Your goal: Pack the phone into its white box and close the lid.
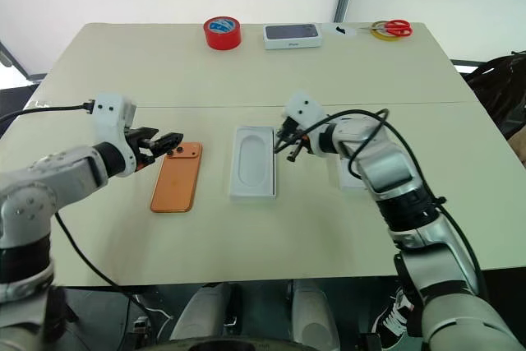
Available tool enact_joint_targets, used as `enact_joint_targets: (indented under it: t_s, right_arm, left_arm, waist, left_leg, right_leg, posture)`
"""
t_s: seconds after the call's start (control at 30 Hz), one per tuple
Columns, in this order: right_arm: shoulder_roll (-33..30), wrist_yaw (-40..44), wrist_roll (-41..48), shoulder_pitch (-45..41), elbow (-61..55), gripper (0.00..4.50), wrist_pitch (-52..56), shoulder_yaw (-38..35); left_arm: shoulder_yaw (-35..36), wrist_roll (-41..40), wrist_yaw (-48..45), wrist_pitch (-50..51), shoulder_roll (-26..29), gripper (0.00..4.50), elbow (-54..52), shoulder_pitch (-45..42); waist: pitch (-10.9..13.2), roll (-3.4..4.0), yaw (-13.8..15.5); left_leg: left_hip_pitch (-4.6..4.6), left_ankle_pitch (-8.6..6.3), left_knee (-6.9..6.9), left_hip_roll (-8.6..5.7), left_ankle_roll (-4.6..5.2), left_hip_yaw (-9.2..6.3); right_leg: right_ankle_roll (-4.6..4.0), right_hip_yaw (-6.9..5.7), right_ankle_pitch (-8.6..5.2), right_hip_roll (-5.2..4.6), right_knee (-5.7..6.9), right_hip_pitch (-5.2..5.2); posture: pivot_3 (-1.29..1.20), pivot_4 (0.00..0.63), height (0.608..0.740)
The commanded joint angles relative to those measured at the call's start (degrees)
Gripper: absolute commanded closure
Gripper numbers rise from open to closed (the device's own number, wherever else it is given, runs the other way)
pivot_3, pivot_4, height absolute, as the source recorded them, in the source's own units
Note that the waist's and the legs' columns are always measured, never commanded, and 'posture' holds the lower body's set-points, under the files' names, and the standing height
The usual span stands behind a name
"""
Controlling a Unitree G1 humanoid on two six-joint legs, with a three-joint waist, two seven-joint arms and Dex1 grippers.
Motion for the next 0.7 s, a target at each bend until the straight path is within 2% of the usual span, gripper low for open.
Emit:
enact_joint_targets:
  t_s: [0.03,0.13,0.37,0.7]
  right_arm:
    - [3.8,-3.5,-2.7,-3.8,1.8,4.42,1.2,2.2]
    - [7.4,-5.7,-4.5,-5.9,5.6,4.42,2.4,4.2]
    - [12.2,-9.5,-9.5,-7.4,12.4,4.42,0.5,8.1]
    - [10.6,-11.3,-16.2,-6.6,13.6,4.42,-1.4,10.7]
  left_arm:
    - [-3.1,6.5,-13.2,-12.6,4.0,1.12,-4.2,6.7]
    - [-2.5,9.2,-20.8,-19.0,6.6,1.12,-5.4,13.8]
    - [2.8,8.6,-30.2,-25.4,6.9,1.12,-8.2,24.5]
    - [3.4,10.4,-32.1,-26.8,6.3,1.12,-9.8,28.4]
  waist:
    - [0.0,0.02,-0.1]
    - [0.0,0.04,-0.1]
    - [0.1,0.10,-0.1]
    - [0.1,0.11,-0.2]
  left_leg:
    - [-0.02,-0.01,0.00,0.00,0.02,0.04]
    - [-0.09,-0.03,0.00,0.06,0.06,0.05]
    - [-0.11,-0.07,0.00,0.07,0.12,0.03]
    - [-0.10,-0.07,0.00,0.07,0.14,0.02]
  right_leg:
    - [-0.02,0.00,0.01,-0.03,-0.03,-0.03]
    - [-0.03,0.00,0.01,-0.03,-0.02,-0.13]
    - [-0.03,-0.03,0.01,-0.06,-0.03,-0.15]
    - [-0.01,-0.05,0.01,-0.01,0.00,-0.14]
  posture:
    - [0.00,0.150,0.732]
    - [0.00,0.150,0.732]
    - [0.00,0.150,0.732]
    - [0.00,0.150,0.732]
